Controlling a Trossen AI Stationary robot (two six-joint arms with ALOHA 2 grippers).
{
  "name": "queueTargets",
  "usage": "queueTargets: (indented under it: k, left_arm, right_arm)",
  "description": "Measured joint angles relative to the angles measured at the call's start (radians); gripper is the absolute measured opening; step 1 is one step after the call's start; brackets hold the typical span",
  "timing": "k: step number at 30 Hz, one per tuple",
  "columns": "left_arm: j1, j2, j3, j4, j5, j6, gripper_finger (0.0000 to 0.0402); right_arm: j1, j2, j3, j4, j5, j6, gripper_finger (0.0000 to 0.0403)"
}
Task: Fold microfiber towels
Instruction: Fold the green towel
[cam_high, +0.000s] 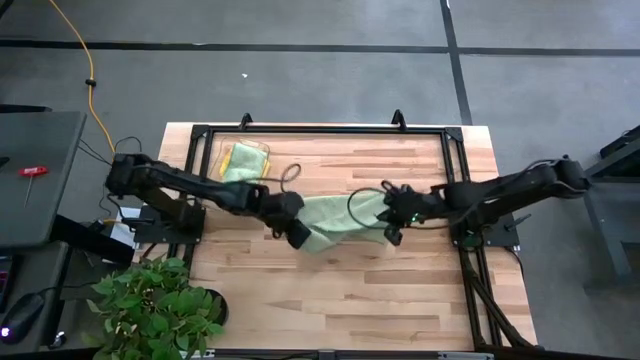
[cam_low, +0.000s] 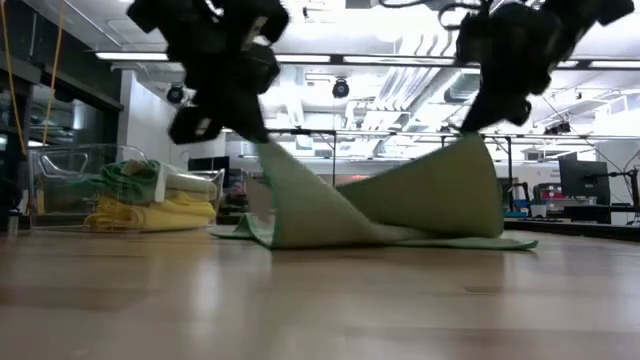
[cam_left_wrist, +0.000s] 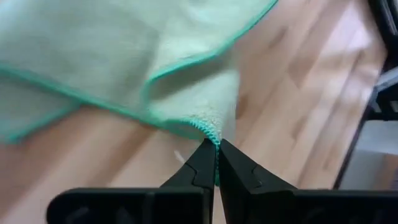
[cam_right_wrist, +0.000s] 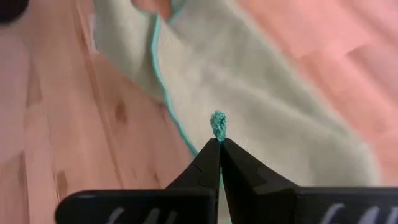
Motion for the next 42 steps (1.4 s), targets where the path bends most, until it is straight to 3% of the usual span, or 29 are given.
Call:
queueTargets:
  k: [8,13,20,24,28,35,38,42]
  left_arm:
    - [0.097,-0.074,0.116,-0.168,-0.05,0.177,0.0001]
    - [0.161,-0.079,0.268,-0.327,-0.117,0.334,0.0]
    - [0.36,-0.062,0.493,-0.399,-0.291,0.623,0.0]
    - [0.511,-0.046,0.621,-0.382,-0.335,0.777,0.0]
    - [0.62,-0.024,0.738,-0.382,-0.333,0.871,0.0]
    - [0.641,-0.024,0.849,-0.381,-0.372,0.99,0.0]
    - [0.597,-0.037,0.852,-0.441,-0.379,1.004,0.0]
    - [0.522,-0.034,0.852,-0.576,-0.381,0.965,0.0]
  right_arm:
    - [-0.096,-0.112,0.098,-0.116,0.046,-0.079,0.0]
    - [-0.207,-0.126,0.252,-0.229,0.097,-0.165,0.0]
    - [-0.516,-0.067,0.53,-0.475,0.06,-0.416,0.0]
    - [-0.725,0.002,0.705,-0.508,-0.002,-0.593,0.0]
    - [-0.861,0.097,0.903,-0.544,-0.062,-0.716,0.0]
    - [-0.896,0.236,1.158,-0.606,-0.147,-0.798,0.0]
    - [-0.859,0.241,1.156,-0.671,-0.157,-0.787,0.0]
    - [-0.804,0.215,1.056,-0.772,-0.148,-0.75,0.0]
